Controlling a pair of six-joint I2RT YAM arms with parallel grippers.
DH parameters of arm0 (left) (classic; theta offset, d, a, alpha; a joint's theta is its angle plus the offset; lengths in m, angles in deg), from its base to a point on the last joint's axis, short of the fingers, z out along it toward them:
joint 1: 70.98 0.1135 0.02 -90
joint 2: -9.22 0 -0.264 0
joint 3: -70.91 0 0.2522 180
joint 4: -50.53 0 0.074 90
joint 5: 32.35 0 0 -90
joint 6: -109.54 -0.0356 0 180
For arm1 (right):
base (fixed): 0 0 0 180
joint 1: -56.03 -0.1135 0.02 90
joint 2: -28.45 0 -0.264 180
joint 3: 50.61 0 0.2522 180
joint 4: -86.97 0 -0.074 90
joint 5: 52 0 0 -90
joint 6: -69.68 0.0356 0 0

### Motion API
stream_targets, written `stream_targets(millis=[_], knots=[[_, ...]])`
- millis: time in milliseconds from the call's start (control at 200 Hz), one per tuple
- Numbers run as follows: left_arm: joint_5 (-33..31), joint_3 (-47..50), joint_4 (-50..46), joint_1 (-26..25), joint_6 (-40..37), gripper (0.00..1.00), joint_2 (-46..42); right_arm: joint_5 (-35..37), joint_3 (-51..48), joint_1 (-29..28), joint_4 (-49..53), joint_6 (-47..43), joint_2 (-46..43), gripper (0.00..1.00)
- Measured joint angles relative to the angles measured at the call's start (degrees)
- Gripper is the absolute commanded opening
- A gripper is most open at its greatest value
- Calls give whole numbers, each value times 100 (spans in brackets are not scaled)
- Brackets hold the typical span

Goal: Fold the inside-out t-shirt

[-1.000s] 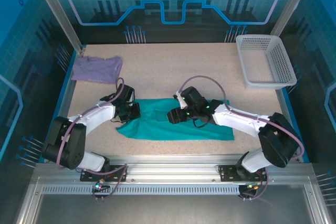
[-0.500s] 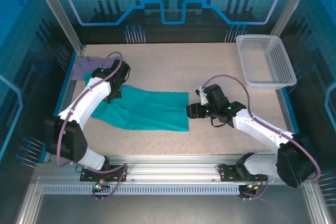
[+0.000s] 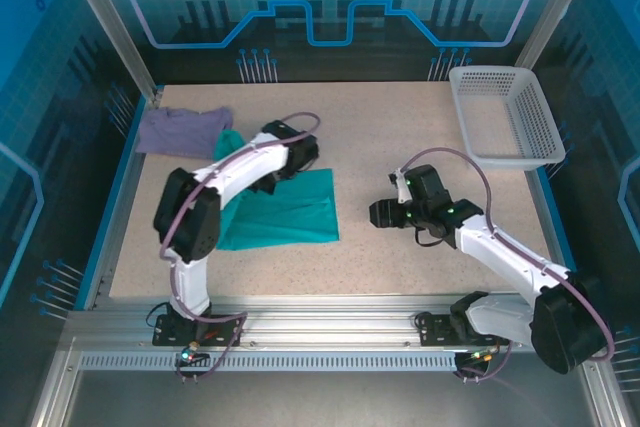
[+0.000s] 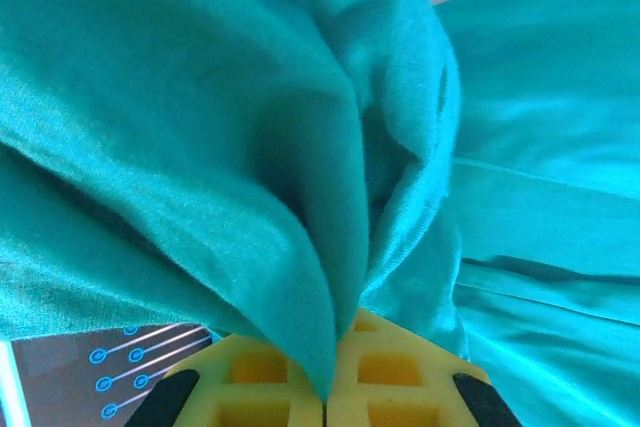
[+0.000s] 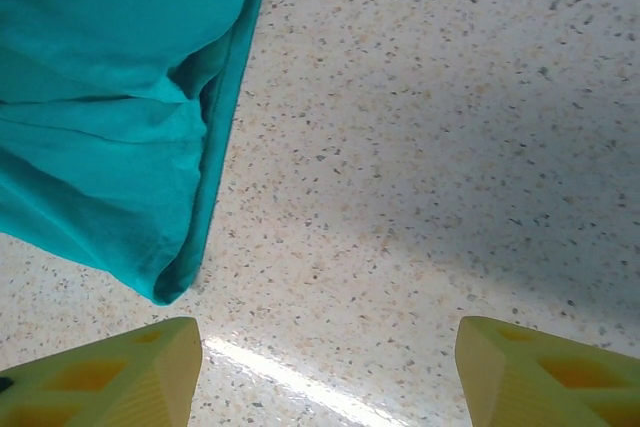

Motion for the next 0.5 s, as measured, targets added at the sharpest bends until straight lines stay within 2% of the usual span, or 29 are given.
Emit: stream_targets(millis=[55,75,105,125,230,385,450,500], knots=[[129,-289,-59,-293,57,1,291,-2,-26,87,33,-4,-76,69],[205,-407,-57,-400,66,9,411,2,-31,120,42,-11,-103,69],[326,-584,-37,-535,63,27,568,-2,-39,168,48,-20,-146,69],[413,-708,-37,-621,70,36,667,-4,-42,199,57,-24,-175,69],[1012,-1547,164,-992,42,60,1298,-9,-55,319,131,-59,-319,69],[1751,-2909,623,-1320,-164,68,1996,20,-94,424,293,-103,-627,69],[1991,-2944,857,-1362,-208,72,1884,50,-173,457,339,-98,-813,69],[2168,-2616,1178,-1364,-256,74,1585,94,-258,472,345,-94,-960,69]])
